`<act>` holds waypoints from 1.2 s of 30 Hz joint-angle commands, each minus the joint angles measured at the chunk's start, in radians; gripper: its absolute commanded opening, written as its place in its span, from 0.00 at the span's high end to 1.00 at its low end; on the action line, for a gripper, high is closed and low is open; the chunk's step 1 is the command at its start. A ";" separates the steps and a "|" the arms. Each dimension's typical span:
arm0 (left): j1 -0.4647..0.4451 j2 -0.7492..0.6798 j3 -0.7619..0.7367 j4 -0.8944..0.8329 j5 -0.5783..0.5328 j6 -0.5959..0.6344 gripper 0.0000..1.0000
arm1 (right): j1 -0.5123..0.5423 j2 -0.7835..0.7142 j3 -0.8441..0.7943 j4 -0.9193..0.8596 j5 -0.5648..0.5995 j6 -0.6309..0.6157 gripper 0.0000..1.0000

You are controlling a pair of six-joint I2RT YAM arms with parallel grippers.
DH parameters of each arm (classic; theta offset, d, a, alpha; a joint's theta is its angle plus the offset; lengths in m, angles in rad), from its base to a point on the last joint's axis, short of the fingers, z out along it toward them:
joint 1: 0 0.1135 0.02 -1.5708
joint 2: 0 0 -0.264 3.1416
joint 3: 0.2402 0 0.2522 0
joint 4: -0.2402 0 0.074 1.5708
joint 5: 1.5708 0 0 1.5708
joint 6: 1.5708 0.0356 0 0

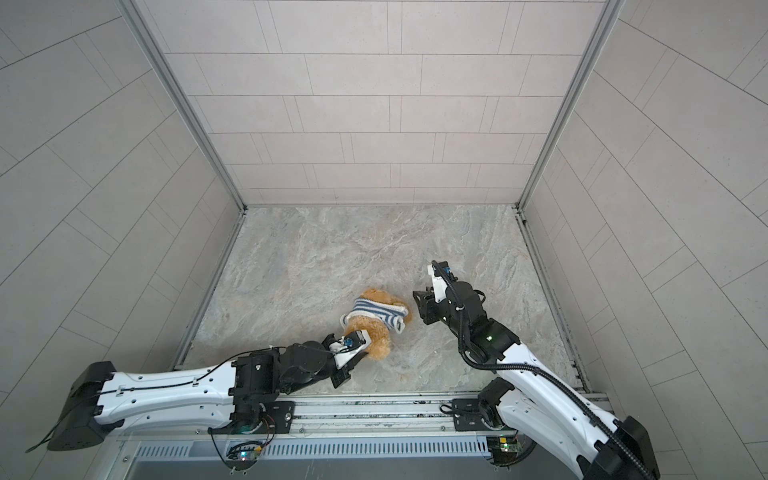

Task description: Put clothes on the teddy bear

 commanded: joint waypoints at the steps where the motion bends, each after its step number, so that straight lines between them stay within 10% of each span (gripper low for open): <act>1: -0.005 0.001 -0.038 -0.048 0.015 -0.074 0.67 | 0.026 0.046 0.045 0.053 -0.014 -0.022 0.53; 15: 0.007 0.025 0.000 -0.138 -0.060 -0.192 0.54 | 0.110 0.286 0.236 0.108 -0.042 -0.082 0.53; 22: 0.239 -0.081 0.047 -0.145 0.112 -0.232 0.50 | 0.171 0.157 0.146 0.069 0.008 -0.022 0.51; 36: 0.449 0.224 0.183 -0.027 0.236 -0.131 0.51 | 0.555 0.057 -0.089 0.084 0.210 0.156 0.37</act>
